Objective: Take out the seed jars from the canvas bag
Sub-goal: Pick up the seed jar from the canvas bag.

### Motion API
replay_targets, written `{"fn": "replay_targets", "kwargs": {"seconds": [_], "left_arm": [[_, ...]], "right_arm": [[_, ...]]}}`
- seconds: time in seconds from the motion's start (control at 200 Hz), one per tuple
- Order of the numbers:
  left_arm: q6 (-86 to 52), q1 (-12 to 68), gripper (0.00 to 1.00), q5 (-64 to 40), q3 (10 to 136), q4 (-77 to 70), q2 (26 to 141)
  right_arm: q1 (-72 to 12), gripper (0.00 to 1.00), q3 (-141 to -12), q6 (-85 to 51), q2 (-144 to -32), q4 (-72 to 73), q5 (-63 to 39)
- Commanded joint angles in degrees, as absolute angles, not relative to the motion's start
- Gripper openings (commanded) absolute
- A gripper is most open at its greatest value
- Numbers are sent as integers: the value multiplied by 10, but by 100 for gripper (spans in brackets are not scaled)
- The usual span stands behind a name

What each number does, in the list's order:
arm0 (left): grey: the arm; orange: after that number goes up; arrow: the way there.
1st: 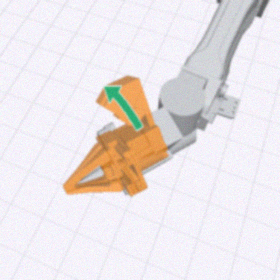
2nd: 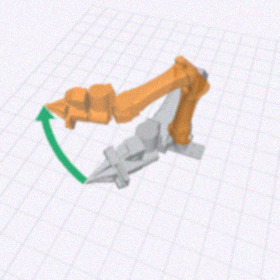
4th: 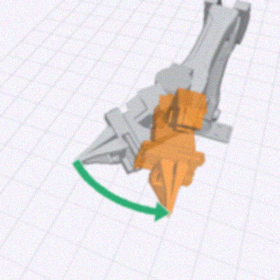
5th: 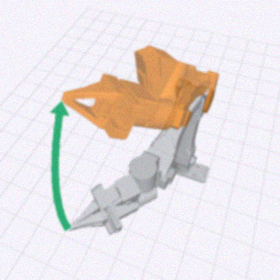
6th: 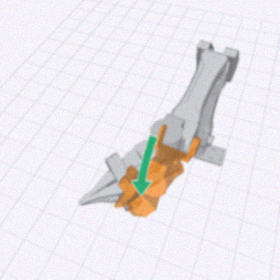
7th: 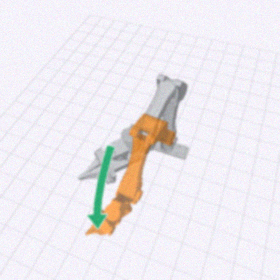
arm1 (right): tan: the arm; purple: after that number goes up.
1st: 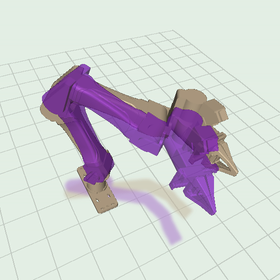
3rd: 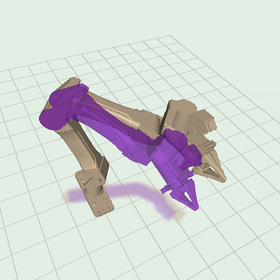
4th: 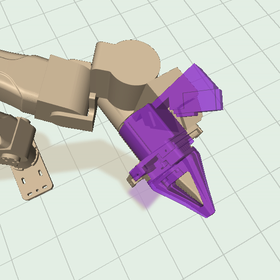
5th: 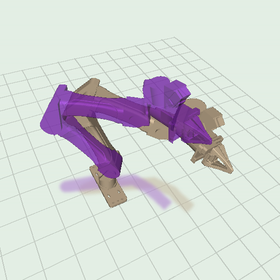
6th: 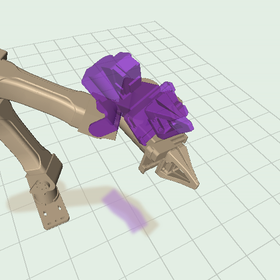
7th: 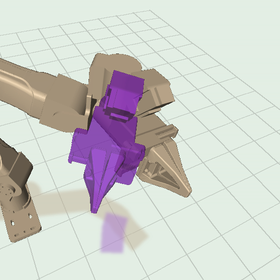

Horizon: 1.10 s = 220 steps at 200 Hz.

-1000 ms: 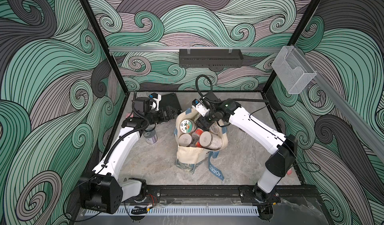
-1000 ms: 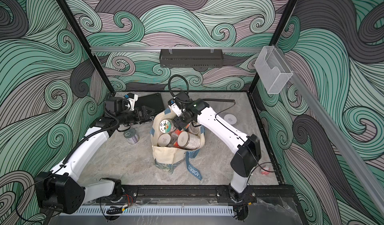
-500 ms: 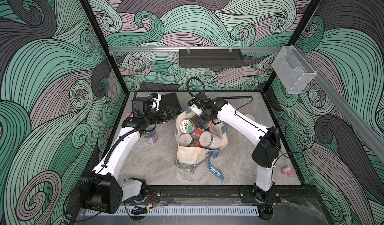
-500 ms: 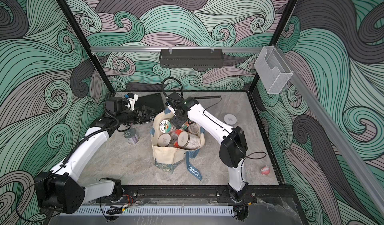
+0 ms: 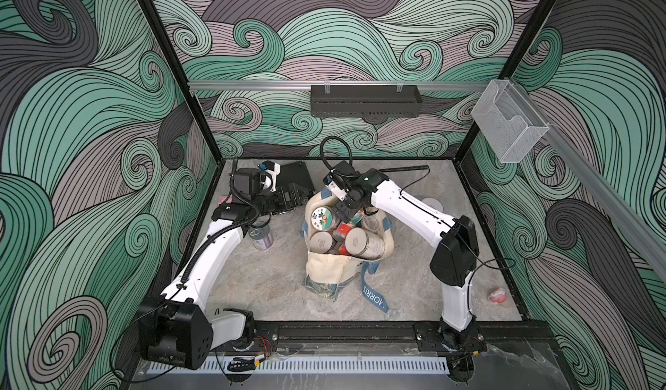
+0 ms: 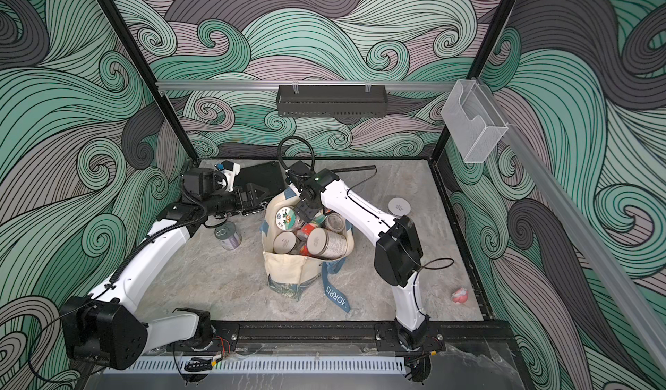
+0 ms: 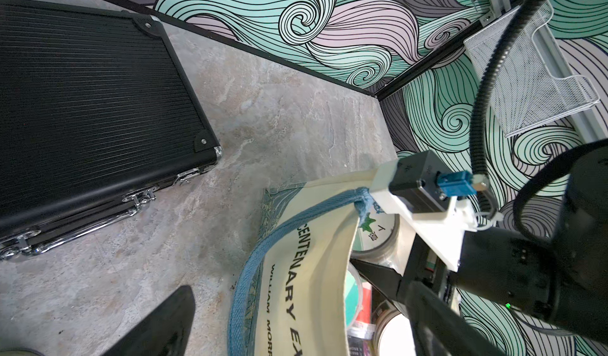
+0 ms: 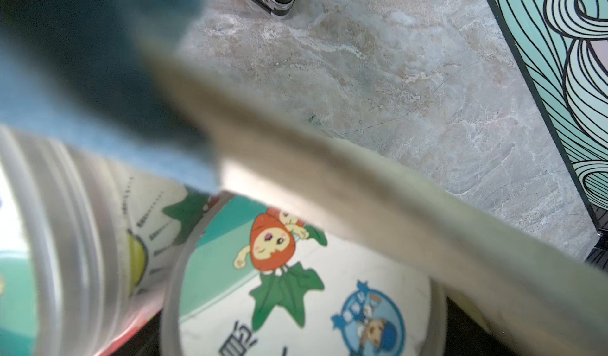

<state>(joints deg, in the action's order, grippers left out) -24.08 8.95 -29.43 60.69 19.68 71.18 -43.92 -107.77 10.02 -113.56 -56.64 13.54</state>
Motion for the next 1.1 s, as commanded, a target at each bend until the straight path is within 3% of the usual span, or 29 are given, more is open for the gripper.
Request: {"fn": "replay_targets", "kwargs": {"seconds": [0.0, 0.325, 0.831, 1.096], "left_arm": [[-240, 97, 98, -301, 609, 192, 706], [-239, 102, 98, -299, 608, 191, 699], [-235, 104, 98, -294, 608, 192, 699], [-235, 105, 98, -296, 608, 193, 704]], "right_arm": [[-443, 84, -1052, 81, -1106, -535, 134], [-442, 72, -947, 70, -994, -432, 101], [-443, 72, -683, 85, -738, -180, 41], [-443, 73, -603, 90, -619, -133, 14]]}}
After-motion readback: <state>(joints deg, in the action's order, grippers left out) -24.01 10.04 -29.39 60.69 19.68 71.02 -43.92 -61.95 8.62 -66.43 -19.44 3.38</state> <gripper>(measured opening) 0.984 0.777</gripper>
